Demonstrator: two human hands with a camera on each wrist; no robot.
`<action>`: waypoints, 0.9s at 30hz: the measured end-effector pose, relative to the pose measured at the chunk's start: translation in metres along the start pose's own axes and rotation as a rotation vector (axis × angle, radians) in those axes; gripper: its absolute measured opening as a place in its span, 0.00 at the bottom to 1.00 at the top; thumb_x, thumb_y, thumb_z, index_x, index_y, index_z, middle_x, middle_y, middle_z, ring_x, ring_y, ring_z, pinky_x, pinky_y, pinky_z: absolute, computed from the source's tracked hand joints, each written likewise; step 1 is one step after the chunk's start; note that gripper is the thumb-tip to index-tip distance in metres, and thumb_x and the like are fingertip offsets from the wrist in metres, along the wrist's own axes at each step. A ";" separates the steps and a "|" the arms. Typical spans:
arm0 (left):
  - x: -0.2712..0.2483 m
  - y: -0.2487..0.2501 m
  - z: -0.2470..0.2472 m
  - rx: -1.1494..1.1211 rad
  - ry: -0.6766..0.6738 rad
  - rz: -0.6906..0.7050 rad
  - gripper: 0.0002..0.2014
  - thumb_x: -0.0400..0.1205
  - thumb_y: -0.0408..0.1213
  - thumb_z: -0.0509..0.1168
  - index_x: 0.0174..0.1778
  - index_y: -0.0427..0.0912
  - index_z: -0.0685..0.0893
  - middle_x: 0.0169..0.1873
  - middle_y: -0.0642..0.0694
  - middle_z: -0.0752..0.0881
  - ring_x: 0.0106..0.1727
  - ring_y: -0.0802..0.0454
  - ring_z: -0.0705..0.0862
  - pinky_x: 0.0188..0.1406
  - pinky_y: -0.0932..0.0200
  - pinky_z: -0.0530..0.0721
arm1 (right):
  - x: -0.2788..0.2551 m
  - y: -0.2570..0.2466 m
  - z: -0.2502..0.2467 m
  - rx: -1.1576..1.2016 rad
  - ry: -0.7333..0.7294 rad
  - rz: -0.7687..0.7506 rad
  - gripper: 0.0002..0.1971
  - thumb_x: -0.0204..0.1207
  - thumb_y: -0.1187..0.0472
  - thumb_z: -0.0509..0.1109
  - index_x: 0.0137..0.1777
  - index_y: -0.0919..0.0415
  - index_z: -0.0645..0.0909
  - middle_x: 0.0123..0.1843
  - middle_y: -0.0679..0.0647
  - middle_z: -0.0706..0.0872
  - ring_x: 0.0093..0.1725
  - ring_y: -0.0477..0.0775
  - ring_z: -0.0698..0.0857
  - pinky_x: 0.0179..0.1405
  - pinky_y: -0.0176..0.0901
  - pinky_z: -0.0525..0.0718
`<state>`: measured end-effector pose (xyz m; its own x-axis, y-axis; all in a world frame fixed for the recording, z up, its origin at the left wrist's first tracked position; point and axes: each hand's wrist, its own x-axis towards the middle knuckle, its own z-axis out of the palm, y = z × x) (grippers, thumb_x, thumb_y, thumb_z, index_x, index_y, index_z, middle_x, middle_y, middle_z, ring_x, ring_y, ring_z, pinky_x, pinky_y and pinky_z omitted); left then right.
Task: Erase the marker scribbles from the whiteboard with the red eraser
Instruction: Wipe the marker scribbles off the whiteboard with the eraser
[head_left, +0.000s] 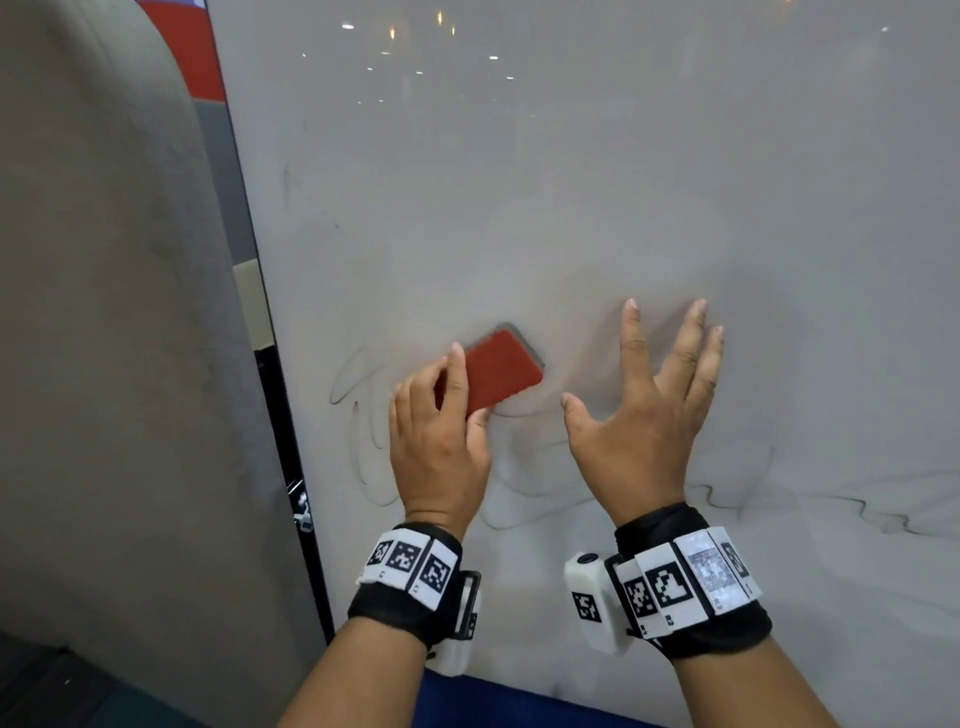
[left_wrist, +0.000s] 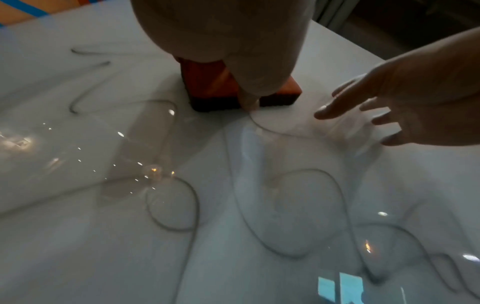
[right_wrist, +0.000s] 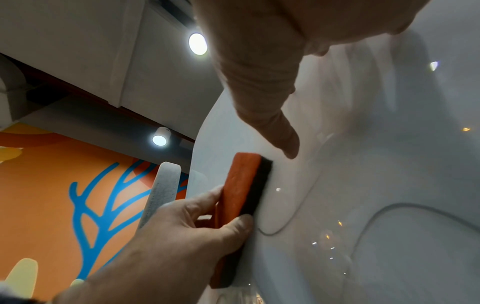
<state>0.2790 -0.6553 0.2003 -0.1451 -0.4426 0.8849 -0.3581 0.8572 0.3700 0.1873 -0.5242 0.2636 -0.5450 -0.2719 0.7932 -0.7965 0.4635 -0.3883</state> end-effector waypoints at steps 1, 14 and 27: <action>0.004 -0.008 -0.001 0.008 0.022 -0.042 0.35 0.75 0.33 0.74 0.80 0.38 0.72 0.63 0.39 0.77 0.62 0.40 0.75 0.63 0.39 0.81 | 0.000 -0.001 0.001 0.006 -0.002 -0.004 0.49 0.66 0.54 0.82 0.85 0.48 0.61 0.88 0.65 0.46 0.86 0.69 0.44 0.83 0.66 0.54; 0.018 -0.044 -0.015 -0.028 0.083 -0.211 0.34 0.77 0.36 0.72 0.81 0.38 0.70 0.64 0.37 0.77 0.64 0.38 0.76 0.67 0.43 0.78 | 0.000 -0.030 0.019 0.067 0.044 -0.112 0.41 0.68 0.57 0.80 0.82 0.50 0.69 0.88 0.62 0.54 0.87 0.64 0.51 0.81 0.71 0.57; 0.016 -0.051 -0.012 -0.136 0.112 -0.397 0.35 0.78 0.39 0.73 0.82 0.40 0.69 0.66 0.37 0.75 0.67 0.40 0.74 0.68 0.46 0.77 | -0.001 -0.031 0.028 -0.149 -0.030 -0.120 0.56 0.61 0.51 0.85 0.86 0.44 0.56 0.88 0.63 0.44 0.87 0.66 0.42 0.83 0.66 0.45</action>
<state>0.3056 -0.7026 0.1993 0.0834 -0.7201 0.6889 -0.2397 0.6565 0.7153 0.2054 -0.5617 0.2620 -0.4579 -0.3562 0.8145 -0.8097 0.5453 -0.2168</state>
